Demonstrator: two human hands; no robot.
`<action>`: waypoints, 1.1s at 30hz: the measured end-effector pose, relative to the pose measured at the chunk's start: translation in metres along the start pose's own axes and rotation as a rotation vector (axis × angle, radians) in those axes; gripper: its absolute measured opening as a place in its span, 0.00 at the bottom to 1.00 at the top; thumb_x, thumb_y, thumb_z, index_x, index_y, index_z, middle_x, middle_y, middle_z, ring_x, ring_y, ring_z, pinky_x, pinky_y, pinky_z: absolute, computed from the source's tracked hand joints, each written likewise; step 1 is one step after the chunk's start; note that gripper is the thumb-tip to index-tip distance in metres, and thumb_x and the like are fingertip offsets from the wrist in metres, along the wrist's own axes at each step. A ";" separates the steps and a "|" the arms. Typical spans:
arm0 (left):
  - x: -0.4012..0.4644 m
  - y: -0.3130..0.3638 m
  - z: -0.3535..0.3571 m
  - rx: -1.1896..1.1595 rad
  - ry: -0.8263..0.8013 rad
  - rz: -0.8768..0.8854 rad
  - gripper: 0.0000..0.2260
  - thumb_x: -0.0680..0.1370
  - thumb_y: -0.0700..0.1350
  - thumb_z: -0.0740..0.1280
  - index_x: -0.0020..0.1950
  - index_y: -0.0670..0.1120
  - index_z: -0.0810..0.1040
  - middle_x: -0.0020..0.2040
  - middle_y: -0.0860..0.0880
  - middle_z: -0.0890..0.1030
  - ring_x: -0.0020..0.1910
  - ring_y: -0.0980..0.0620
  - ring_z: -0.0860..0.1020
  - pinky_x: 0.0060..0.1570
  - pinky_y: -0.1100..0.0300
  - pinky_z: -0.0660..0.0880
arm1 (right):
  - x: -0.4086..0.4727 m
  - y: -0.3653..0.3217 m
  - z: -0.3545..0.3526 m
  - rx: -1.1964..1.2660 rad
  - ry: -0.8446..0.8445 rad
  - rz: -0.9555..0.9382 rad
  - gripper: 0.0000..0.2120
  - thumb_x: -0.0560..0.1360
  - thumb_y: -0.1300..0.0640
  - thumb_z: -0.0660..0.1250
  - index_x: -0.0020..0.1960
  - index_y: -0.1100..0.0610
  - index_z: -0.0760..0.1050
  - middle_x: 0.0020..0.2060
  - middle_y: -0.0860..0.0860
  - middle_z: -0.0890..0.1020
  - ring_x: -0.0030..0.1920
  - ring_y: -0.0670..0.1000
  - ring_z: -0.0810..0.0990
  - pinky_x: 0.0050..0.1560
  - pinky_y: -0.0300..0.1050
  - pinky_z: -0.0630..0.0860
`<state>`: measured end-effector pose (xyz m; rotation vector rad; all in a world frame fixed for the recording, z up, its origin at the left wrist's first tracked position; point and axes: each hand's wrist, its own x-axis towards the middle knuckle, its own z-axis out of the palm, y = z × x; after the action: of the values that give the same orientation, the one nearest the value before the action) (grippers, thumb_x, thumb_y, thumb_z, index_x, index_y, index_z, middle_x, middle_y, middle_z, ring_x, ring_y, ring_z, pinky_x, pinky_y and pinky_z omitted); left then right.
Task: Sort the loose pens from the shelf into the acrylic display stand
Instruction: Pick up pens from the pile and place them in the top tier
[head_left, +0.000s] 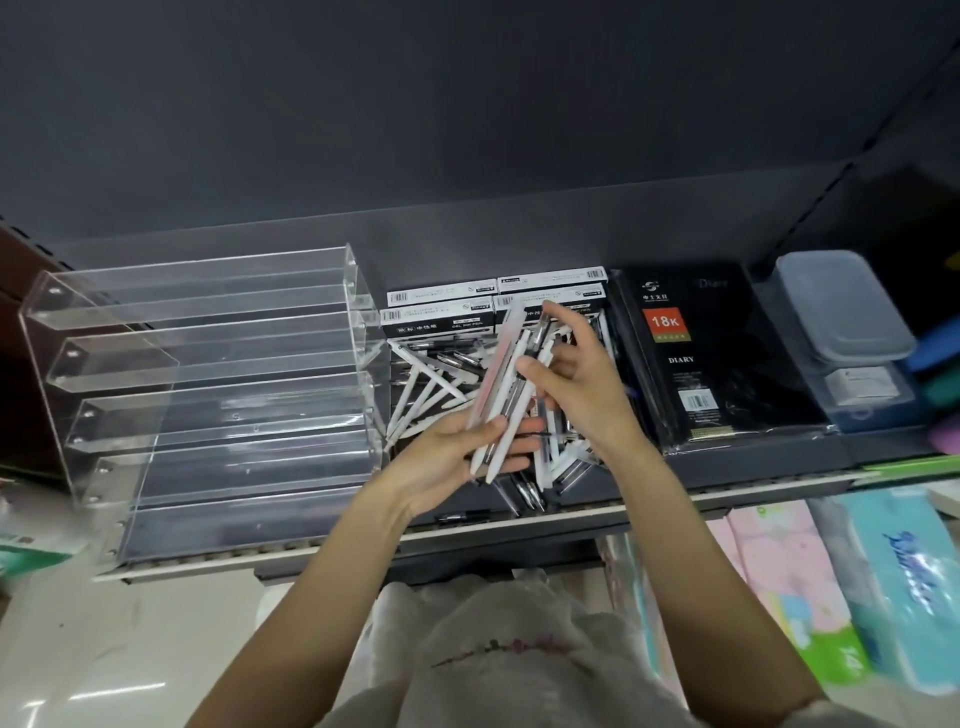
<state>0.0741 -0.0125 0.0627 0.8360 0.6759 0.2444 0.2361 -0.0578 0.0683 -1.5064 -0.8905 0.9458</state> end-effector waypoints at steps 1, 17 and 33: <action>-0.001 0.000 0.000 -0.005 -0.010 0.002 0.12 0.80 0.38 0.58 0.61 0.41 0.76 0.55 0.43 0.83 0.54 0.47 0.82 0.53 0.55 0.79 | -0.001 -0.001 0.001 -0.021 -0.017 0.003 0.28 0.73 0.59 0.70 0.69 0.47 0.64 0.43 0.53 0.83 0.34 0.44 0.79 0.34 0.34 0.73; -0.017 -0.015 -0.008 -0.016 -0.045 -0.047 0.11 0.80 0.38 0.60 0.60 0.44 0.76 0.54 0.45 0.83 0.43 0.55 0.82 0.43 0.63 0.79 | 0.025 -0.030 -0.014 -0.322 -0.356 -0.074 0.14 0.78 0.57 0.64 0.63 0.51 0.74 0.55 0.46 0.81 0.55 0.41 0.79 0.55 0.33 0.73; -0.013 -0.025 0.011 -0.051 0.052 0.062 0.10 0.81 0.39 0.58 0.60 0.43 0.75 0.52 0.48 0.84 0.50 0.52 0.83 0.46 0.62 0.79 | 0.003 -0.032 -0.013 -0.484 -0.202 0.126 0.15 0.71 0.50 0.73 0.52 0.56 0.75 0.35 0.50 0.82 0.27 0.41 0.77 0.30 0.35 0.73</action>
<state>0.0697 -0.0412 0.0547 0.8044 0.6904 0.3394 0.2481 -0.0560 0.1012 -1.9161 -1.2459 1.0341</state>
